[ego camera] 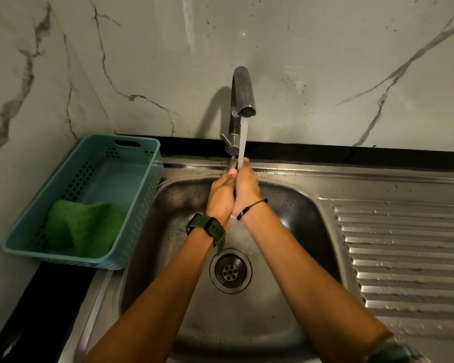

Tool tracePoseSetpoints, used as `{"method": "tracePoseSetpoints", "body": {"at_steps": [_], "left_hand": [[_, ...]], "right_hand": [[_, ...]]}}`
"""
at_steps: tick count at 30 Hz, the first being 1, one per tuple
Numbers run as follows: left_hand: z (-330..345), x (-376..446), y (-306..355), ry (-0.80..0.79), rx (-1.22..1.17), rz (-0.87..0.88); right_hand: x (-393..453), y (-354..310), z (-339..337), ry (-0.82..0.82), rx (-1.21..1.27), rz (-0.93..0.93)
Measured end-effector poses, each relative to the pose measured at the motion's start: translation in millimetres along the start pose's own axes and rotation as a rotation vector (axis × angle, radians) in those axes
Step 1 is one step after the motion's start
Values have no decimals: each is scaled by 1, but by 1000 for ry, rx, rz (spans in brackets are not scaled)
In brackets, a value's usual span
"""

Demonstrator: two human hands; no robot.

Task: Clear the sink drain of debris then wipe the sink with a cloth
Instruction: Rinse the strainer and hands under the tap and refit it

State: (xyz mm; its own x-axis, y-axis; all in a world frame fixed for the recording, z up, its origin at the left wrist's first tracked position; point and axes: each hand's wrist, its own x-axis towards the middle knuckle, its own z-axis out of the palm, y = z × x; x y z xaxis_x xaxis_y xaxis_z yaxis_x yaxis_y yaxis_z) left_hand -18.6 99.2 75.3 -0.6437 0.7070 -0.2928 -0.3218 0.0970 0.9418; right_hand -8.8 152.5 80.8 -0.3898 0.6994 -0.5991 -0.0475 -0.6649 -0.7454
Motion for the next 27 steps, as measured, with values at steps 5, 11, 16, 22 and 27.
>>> {"method": "tracePoseSetpoints", "body": {"at_steps": [5,11,16,22,27], "left_hand": [[-11,5,-7,-117,39,41],[-14,-8,-20,-142,-22,142],[-12,-1,-12,-67,-14,91],[-11,-8,-7,-56,-283,32],[-18,8,-3,145,-679,-145]], "right_hand": [[1,-3,4,17,217,81],[17,-4,-7,-119,401,212],[20,11,5,50,169,40],[22,-8,-1,63,167,21],[9,1,1,27,-323,-321]]}}
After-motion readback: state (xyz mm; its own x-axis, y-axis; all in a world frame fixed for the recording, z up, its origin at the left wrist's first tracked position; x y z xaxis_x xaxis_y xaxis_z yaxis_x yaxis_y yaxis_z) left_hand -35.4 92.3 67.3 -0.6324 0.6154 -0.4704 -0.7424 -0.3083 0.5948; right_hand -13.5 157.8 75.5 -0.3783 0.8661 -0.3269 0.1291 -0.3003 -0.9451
